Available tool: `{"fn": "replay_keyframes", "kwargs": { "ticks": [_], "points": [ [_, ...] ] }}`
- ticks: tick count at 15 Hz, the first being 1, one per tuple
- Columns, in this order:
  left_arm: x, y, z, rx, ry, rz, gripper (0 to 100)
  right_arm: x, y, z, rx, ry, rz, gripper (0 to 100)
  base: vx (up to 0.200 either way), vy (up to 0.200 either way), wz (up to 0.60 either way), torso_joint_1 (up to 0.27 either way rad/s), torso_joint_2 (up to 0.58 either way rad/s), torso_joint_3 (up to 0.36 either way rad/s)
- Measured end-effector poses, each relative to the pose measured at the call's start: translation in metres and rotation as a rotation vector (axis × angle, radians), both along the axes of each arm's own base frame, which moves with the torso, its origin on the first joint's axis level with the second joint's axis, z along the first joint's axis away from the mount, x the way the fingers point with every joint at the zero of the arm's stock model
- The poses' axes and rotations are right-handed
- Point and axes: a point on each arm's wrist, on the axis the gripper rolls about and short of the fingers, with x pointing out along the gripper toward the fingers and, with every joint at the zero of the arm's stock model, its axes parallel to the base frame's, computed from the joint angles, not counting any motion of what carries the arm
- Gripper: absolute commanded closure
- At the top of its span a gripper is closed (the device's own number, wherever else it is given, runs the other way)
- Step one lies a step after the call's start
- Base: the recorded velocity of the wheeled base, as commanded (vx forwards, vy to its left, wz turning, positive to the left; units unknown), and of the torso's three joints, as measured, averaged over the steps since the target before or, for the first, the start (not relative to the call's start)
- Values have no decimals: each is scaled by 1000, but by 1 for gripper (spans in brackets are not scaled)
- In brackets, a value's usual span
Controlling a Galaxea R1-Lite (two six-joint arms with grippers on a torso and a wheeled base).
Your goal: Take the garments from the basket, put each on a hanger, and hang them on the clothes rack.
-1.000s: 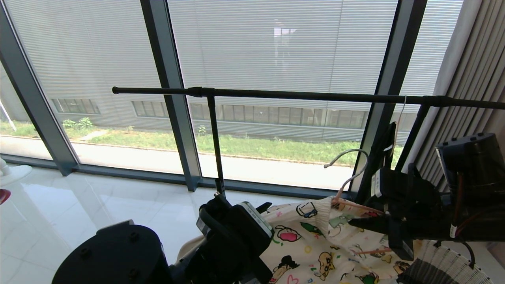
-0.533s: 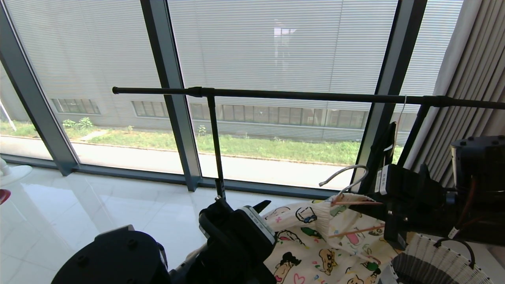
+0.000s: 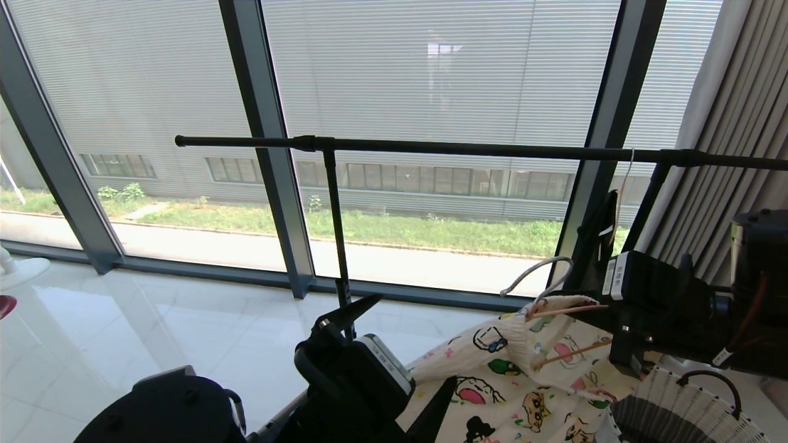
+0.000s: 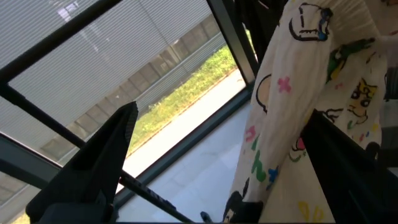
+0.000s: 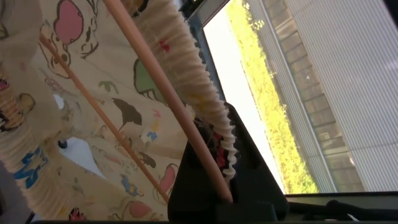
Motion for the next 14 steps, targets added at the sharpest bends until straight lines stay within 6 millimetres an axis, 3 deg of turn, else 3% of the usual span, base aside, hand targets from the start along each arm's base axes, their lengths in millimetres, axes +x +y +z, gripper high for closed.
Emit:
{"fn": "replay_keyframes", "kwargs": {
  "ticks": [4, 6, 11, 12, 14],
  "points": [
    [-15, 53, -31, 114, 90, 74, 0, 3, -12, 5, 35, 5, -50, 100, 0, 0, 0, 0, 0, 0],
    [-16, 73, -39, 66, 169, 150, 0, 2, -13, 7, 44, 1, -48, 100, 0, 0, 0, 0, 0, 0],
    [-13, 79, -52, -9, 297, 214, 0, -5, -5, 11, 69, 6, 1, 100, 0, 0, 0, 0, 0, 0],
    [-13, 78, -53, -5, 303, 208, 100, -7, -3, 11, 75, 11, 12, 100, 0, 0, 0, 0, 0, 0],
    [-12, 78, -54, -1, 310, 207, 100, -10, 0, 12, 79, 9, 30, 100, 0, 0, 0, 0, 0, 0]
  ]
}}
